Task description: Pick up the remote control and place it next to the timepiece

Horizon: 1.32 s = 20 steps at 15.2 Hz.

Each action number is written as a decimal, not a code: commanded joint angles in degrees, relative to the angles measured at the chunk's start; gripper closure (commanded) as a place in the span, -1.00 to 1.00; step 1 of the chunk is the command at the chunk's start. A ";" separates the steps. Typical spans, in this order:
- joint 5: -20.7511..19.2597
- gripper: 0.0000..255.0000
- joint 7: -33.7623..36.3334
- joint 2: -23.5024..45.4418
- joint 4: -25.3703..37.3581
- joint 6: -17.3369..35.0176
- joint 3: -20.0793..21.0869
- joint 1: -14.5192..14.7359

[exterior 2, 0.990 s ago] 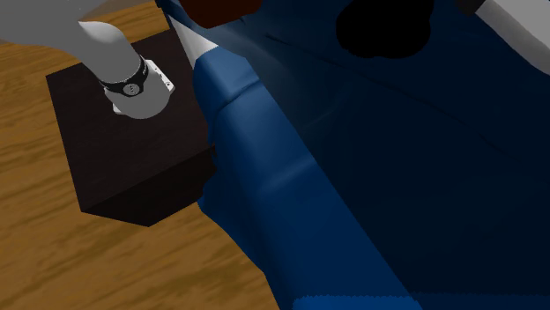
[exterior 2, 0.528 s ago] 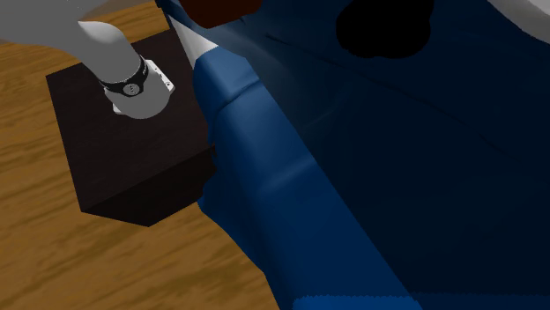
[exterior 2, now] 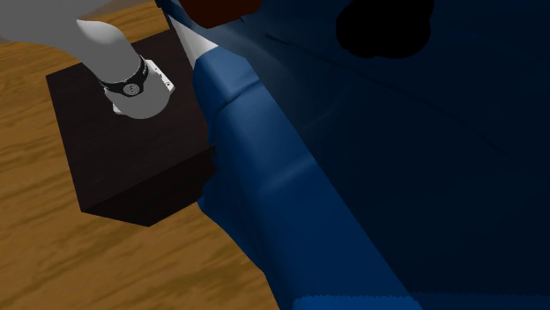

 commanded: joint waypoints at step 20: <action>14.66 1.00 -3.81 -33.41 -32.88 2.31 -4.50 6.11</action>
